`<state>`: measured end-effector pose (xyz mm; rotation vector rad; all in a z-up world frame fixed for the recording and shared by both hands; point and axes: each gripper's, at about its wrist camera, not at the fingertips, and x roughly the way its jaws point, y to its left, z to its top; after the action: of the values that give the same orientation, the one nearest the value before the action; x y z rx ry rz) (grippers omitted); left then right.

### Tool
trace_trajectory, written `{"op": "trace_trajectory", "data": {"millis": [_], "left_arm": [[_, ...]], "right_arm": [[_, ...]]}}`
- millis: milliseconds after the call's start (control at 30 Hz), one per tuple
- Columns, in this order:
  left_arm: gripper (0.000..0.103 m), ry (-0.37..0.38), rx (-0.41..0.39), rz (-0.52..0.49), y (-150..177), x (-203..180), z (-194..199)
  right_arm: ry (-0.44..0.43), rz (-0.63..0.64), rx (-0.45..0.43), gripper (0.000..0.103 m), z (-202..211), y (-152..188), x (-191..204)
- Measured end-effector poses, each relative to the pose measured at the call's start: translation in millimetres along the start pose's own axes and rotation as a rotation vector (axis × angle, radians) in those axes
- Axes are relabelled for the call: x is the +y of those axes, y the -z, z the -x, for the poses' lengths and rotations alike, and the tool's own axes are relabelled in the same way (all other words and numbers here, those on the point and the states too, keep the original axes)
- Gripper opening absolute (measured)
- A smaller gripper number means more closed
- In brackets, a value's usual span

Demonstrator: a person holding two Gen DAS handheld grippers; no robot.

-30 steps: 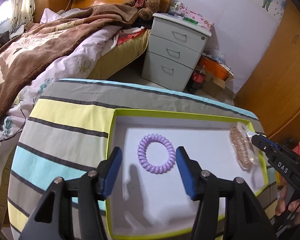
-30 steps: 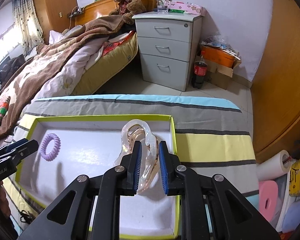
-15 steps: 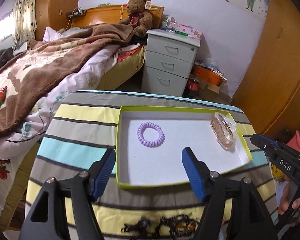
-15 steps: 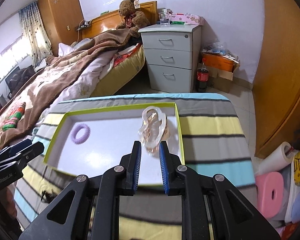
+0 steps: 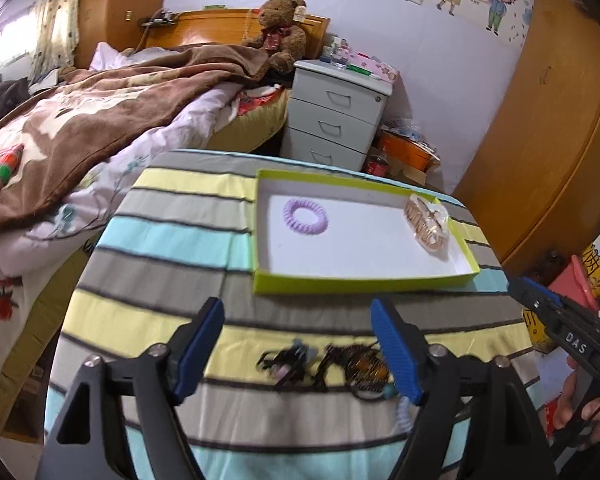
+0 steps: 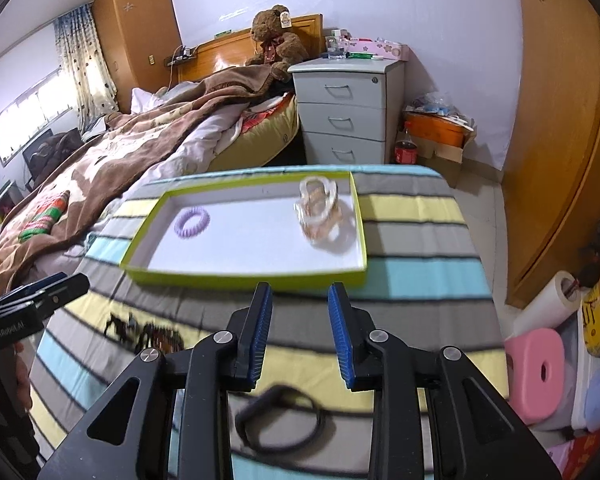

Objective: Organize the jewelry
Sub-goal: 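Move the right tool to the black band bracelet and grasp it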

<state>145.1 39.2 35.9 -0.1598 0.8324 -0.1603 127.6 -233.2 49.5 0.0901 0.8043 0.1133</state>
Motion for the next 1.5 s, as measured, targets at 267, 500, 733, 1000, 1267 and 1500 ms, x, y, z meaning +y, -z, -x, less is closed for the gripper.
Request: {"op": "trace_trajectory", "data": {"millis": [267, 500, 733, 1000, 1267, 1500], "left_arm": [[0.087, 0.008, 0.014, 0.032, 31.3, 18.8, 9.3], [0.087, 0.009, 0.044, 0.07, 49.8, 33.9, 7.3], [0.087, 0.0, 0.039, 0.103, 57.0, 48.1, 9.7], [0.087, -0.007, 0.053, 0.118, 61.6, 55.3, 6.9], [0.087, 0.003, 0.075, 0.109, 60.7, 50.6, -1.6], [0.087, 0.018, 0.084, 0.083, 54.0, 38.9, -9.6]], "right_arm": [[0.03, -0.038, 0.072, 0.031, 1.8, 46.1, -9.1], [0.035, -0.061, 0.142, 0.031, -11.9, 69.4, -7.9], [0.051, -0.047, 0.165, 0.031, -18.0, 76.2, 0.0], [0.066, -0.055, 0.167, 0.03, -19.9, 80.4, 0.8], [0.06, -0.074, 0.144, 0.012, -15.9, 79.2, -4.8], [0.043, -0.075, 0.115, 0.008, -9.1, 75.9, -7.0]]}}
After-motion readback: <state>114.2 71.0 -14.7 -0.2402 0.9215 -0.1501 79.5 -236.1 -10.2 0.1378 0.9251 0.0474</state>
